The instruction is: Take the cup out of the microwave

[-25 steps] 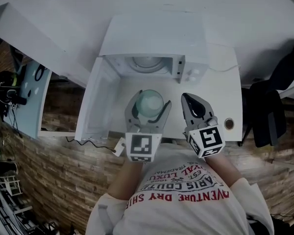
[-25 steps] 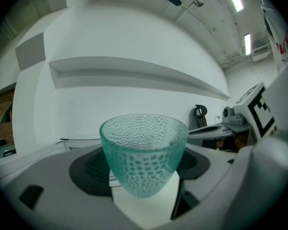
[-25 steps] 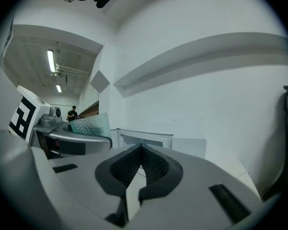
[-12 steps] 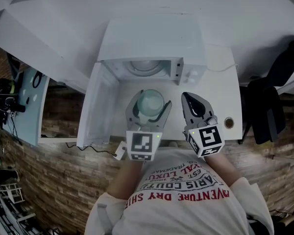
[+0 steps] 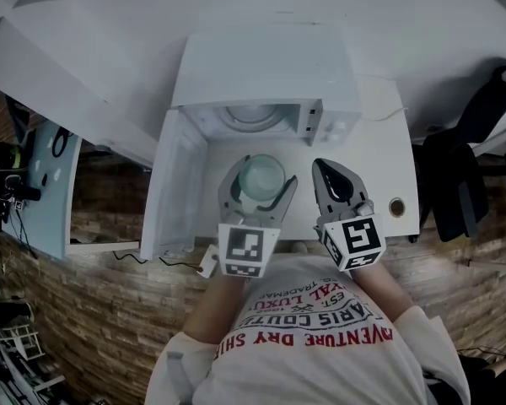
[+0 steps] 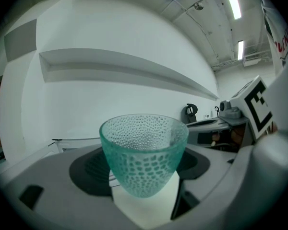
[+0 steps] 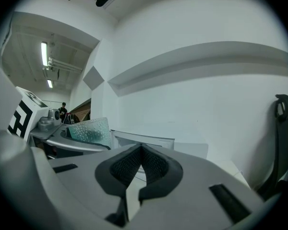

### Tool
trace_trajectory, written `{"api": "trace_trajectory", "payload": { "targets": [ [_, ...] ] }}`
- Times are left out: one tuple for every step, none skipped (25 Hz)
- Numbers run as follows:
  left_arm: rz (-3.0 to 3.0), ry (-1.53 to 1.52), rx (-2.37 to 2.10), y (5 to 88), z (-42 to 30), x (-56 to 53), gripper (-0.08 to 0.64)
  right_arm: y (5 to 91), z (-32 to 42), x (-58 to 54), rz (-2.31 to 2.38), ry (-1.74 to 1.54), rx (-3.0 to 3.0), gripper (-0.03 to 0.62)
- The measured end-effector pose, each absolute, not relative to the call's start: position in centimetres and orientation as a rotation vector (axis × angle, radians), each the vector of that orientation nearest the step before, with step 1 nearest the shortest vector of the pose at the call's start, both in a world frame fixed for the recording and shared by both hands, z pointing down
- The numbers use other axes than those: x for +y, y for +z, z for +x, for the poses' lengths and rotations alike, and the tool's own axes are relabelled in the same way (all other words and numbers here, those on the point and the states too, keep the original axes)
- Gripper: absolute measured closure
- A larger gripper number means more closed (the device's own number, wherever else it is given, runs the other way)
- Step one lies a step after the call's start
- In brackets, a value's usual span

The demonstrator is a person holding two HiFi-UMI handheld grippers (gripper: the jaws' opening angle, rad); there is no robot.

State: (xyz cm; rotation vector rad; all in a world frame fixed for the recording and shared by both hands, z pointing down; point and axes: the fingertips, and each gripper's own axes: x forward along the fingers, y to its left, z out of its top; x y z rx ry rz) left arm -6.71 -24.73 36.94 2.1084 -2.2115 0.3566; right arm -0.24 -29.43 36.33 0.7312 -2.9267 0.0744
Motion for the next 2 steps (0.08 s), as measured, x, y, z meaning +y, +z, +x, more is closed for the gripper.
{"api": "trace_trajectory", "payload": {
  "targets": [
    [2.112, 0.359, -2.205, 36.99, -6.87, -24.68, 0.181, 36.33, -0.42, -29.36, 0.736, 0.075, -2.925, 0.588],
    [2.116, 0.361, -2.199, 37.03, -7.01, -24.63, 0.181, 36.32, -0.59, -29.29, 0.742, 0.076, -2.923, 0.588]
  ]
}}
